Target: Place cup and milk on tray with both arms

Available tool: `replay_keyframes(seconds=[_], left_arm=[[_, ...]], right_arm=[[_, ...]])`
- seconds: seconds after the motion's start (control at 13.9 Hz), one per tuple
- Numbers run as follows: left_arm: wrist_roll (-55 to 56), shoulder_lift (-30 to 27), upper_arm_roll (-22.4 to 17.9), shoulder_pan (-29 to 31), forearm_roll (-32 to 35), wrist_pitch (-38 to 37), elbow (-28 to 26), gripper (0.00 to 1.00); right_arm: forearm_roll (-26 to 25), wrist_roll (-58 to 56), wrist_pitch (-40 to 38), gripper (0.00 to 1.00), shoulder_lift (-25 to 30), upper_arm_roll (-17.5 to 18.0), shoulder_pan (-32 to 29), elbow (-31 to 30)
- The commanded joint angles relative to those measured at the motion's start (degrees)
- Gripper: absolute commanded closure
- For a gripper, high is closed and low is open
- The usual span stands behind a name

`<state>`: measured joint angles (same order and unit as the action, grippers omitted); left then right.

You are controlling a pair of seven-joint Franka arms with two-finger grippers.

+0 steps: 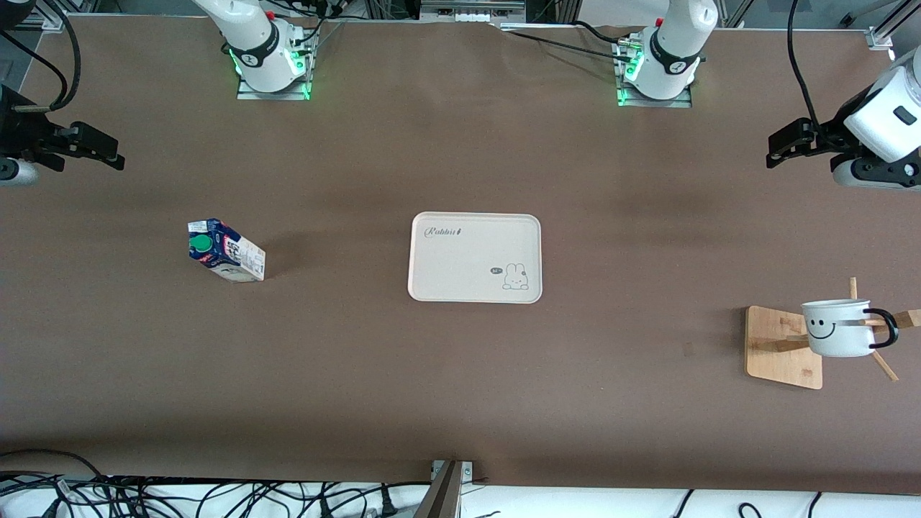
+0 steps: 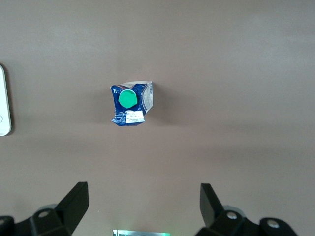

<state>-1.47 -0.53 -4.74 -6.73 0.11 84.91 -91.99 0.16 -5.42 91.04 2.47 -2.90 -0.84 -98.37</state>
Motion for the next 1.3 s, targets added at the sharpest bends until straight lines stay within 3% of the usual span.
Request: replay_keyframes(seconds=[0.0,0.5,0.86,1.22], left_arm=[[-0.3,0.0,0.1,0.0,1.4,-1.9,0.8,0.0],[-0.6,1.2,-0.1,0.0,1.2,-2.1,2.1,0.0],[-0.4,7.1,-0.1,-0.5,1.2,-2.1,5.5,0.0],[-0.7,9.5,-0.1,-0.2,0.3,-2.2,5.9,0.0]], right_arm=[[0.0,0.1,-0.9,0.0,-0.5,0.1,-0.4,1.1],[0.0,0.1,-0.9,0.0,-0.5,0.1,-0.4,1.1],[0.0,0.1,-0.9,0.0,-0.5,0.1,-0.4,1.1],[0.0,0.1,-0.9,0.0,-0.5,0.1,-0.4,1.1]])
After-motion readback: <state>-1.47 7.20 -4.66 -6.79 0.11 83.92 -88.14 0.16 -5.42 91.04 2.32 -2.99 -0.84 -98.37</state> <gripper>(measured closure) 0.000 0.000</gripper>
